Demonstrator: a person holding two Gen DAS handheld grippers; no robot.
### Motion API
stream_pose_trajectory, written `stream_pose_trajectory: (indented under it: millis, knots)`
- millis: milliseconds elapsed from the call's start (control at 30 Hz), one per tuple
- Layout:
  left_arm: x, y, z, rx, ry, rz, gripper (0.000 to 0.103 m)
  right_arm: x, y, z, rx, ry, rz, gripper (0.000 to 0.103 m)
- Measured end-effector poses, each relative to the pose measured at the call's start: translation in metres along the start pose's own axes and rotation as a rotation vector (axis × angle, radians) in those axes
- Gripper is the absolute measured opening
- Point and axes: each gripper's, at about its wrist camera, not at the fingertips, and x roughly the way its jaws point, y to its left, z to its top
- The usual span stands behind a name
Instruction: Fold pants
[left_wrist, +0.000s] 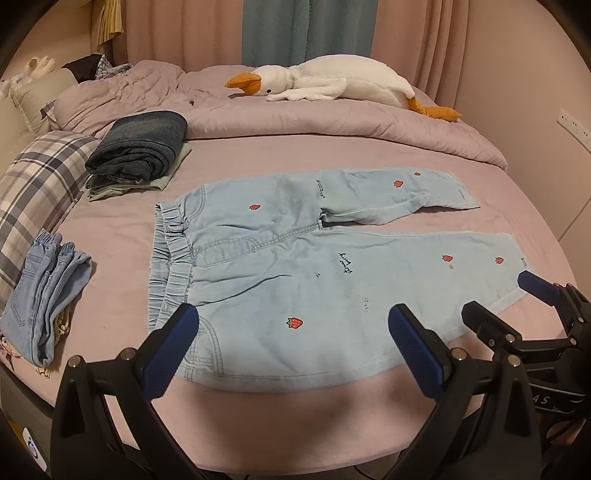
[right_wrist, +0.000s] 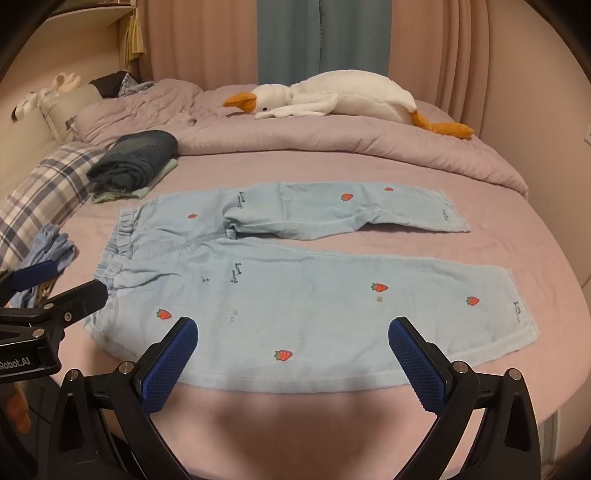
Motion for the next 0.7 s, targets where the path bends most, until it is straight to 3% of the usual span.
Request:
stream_pose_trajectory:
  millis: [333,700]
  knots:
    - [0.001,-0.0015,0.0,0.016,0.007,0.005,0.103,0.0011,-0.0006,-0.0016,-0.021,0.05,-0.017,0.102]
    - [0.0018,-0.001,0.0003,-0.002,0.029,-0.001,0.103,0.0013,0.003,-0.0031,-0.012,-0.02,-0.008,0.102]
